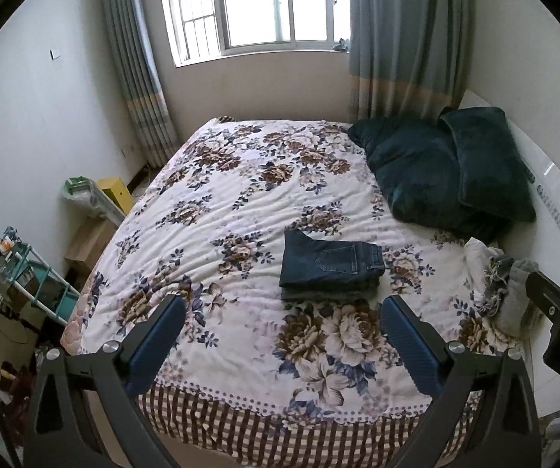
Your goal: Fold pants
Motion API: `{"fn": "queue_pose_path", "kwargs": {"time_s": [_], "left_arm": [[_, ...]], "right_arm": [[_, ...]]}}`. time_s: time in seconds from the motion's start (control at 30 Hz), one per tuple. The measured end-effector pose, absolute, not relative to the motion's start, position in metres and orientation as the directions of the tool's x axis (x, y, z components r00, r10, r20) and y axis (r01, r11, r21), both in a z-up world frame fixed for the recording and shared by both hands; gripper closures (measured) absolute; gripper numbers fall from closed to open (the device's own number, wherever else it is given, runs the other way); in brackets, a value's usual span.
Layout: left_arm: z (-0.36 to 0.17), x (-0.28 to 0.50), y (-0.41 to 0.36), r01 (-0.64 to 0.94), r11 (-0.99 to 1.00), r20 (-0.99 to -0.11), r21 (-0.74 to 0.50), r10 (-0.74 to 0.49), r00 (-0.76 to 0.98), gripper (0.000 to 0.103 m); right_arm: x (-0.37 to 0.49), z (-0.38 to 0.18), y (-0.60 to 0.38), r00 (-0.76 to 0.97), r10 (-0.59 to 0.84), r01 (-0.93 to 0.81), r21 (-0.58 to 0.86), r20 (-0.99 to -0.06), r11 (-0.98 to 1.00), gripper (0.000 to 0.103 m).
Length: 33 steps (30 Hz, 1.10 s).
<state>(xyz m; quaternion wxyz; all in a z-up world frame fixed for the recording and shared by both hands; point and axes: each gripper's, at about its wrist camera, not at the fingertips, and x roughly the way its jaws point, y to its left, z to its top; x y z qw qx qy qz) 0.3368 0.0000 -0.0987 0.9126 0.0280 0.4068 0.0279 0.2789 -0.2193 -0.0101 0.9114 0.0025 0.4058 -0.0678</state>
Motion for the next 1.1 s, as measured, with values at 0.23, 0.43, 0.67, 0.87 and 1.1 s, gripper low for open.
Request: {"fn": "queue_pose_path", "kwargs": {"time_s": [0.23, 0.43, 0.67, 0.87, 1.1], "left_arm": [[-0.1013, 0.3379, 0.0006, -0.027, 0.997, -0.731, 0.077, 0.075, 0.679, 0.0], [-0.1024, 0.3372, 0.0002, -0.026, 0.997, -0.73, 0.075, 0.072, 0.68, 0.0], [-0.103, 0.3359, -0.0009, -0.025, 0.997, -0.725, 0.079, 0.074, 0.685, 0.0], [-0.1031, 0.3355, 0.0004, -0.026, 0.997, -0.728, 0.076, 0.073, 0.682, 0.0], [-0.103, 0.3354, -0.0001, -0.026, 0.997, -0.727, 0.076, 0.073, 0.683, 0.0]], "right_arm": [[0.2757, -0.0169, -0.2196, 0.657, -0.119, 0.131, -0.043, -0.745, 0.991, 0.002], [0.2743, -0.0176, -0.2175, 0.657, -0.115, 0.128, -0.04, -0.745, 0.991, 0.002], [0.2743, -0.0184, -0.215, 0.656, -0.108, 0.123, -0.036, -0.747, 0.992, 0.002], [0.2749, -0.0202, -0.2128, 0.656, -0.108, 0.118, -0.04, -0.747, 0.992, 0.002], [0.2746, -0.0213, -0.2135, 0.656, -0.098, 0.114, -0.03, -0.749, 0.993, 0.002]]}}
